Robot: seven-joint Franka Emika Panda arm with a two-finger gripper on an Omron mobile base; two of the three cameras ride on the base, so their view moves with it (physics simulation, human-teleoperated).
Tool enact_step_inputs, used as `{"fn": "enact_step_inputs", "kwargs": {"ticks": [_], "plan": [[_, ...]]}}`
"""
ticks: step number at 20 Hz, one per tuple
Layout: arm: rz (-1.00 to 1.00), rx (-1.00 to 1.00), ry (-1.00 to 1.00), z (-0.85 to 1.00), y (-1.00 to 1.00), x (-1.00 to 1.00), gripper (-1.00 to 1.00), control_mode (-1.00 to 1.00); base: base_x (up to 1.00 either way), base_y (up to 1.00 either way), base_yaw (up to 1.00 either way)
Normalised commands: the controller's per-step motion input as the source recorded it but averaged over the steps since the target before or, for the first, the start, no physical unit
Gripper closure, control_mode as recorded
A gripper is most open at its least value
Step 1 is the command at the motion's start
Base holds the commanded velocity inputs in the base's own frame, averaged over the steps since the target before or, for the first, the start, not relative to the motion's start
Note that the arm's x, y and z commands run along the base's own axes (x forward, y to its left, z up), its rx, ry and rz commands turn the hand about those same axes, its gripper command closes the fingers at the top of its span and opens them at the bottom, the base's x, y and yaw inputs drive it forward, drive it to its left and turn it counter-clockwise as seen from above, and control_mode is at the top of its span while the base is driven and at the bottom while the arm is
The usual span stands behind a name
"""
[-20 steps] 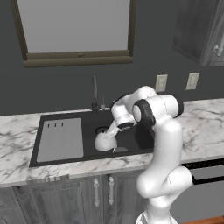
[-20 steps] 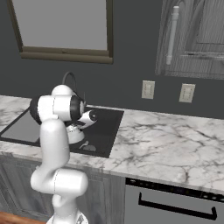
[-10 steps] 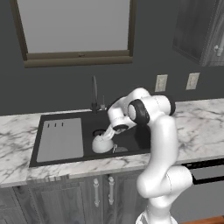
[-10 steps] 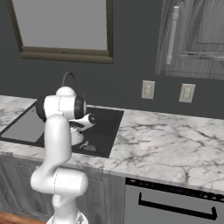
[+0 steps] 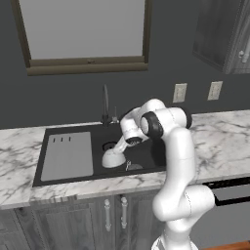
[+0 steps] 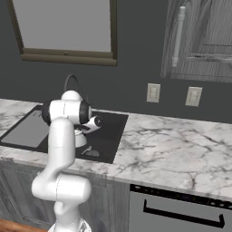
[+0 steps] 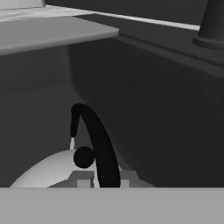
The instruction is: Open the cabinet, pick the kettle from the cabinet, and place it in the sink.
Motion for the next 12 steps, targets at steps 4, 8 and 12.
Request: {"fn": "enact_step_inputs", "kwargs": {"ticks": [4,8,12], "plan": [[0.02,0.04,0.00,-0.25,0.15,0.24,1.00,-1.00,0.00,0.00,0.00],[0.02,0.01,0.00,-0.33,0.23,0.14,1.00,-1.00,0.00,0.00,0.00],[0.01,0.00,0.00,-0.39,0.24,0.07,1.00,-1.00,0.00,0.00,0.00]]}}
